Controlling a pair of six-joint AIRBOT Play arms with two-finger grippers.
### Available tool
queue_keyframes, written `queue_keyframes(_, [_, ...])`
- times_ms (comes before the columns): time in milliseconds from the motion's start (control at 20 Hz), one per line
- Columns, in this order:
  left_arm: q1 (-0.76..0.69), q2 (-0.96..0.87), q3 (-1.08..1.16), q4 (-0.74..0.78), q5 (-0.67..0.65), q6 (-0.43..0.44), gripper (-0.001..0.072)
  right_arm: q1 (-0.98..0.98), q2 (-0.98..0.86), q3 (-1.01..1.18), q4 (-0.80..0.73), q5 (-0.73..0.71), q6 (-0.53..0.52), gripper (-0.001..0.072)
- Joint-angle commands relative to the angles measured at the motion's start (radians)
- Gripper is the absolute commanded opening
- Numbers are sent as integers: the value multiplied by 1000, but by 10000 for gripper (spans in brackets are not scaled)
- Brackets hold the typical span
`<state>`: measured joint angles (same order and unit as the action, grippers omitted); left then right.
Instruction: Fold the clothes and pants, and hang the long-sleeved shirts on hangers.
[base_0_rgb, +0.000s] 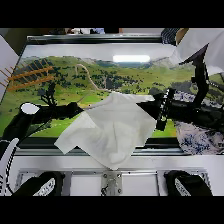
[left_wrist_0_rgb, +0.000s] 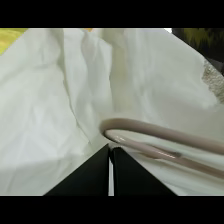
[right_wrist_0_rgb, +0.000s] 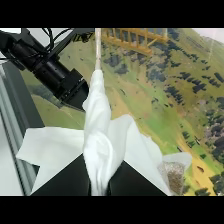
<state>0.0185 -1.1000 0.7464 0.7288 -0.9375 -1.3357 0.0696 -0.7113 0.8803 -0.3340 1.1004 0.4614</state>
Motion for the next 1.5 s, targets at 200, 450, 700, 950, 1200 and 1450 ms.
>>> queue_keyframes(200, [7,-19,4,65,-3,-8,17,0,17,0,-7,23,4,15])
queue_keyframes(450, [8,-56,5,67,13,-7,17,0,21,0,-48,60,30,15])
queue_keyframes(700, [25,-56,5,119,24,-8,17,0,32,2,-22,60,29,15])
queue_keyframes(950, [49,-56,8,116,39,-8,17,0,32,2,-27,61,31,15])
queue_keyframes(1200, [83,-56,137,118,-27,-7,17,0,31,2,-103,105,66,15])
queue_keyframes(1450, [82,-56,322,117,-130,1,18,1,31,2,-93,147,78,15])
